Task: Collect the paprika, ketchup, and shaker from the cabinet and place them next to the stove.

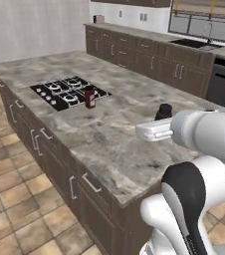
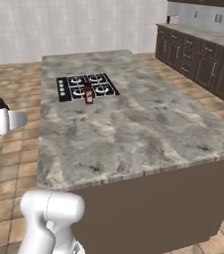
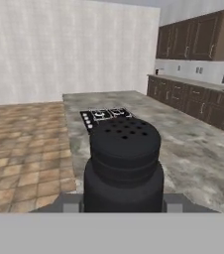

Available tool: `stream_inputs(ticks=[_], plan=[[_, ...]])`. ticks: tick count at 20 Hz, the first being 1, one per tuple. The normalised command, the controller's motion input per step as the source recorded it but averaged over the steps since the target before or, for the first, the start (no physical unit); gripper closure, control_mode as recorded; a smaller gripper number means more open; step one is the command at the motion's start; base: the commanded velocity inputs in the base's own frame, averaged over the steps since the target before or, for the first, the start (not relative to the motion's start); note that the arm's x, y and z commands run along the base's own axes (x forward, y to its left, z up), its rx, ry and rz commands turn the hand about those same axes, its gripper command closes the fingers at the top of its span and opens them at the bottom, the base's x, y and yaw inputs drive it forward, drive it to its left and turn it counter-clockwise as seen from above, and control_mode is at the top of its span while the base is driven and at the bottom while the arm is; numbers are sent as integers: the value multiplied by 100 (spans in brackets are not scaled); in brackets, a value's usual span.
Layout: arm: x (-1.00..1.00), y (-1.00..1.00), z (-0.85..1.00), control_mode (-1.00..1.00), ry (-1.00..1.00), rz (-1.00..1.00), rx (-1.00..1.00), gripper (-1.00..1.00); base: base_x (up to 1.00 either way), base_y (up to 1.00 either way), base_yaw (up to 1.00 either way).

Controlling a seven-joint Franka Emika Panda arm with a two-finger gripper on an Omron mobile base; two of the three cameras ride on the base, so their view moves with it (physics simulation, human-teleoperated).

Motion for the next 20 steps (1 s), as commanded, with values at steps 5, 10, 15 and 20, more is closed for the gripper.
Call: stream_inputs(ticks=[5,10,15,20], plan=[[0,0,0,100,0,0,0,100,-6,100,-26],[0,0,0,100,0,0,0,100,-5,100,-27],[0,0,0,100,0,0,0,100,27,100,-32],[0,0,0,100,0,0,0,100,41,100,-34]])
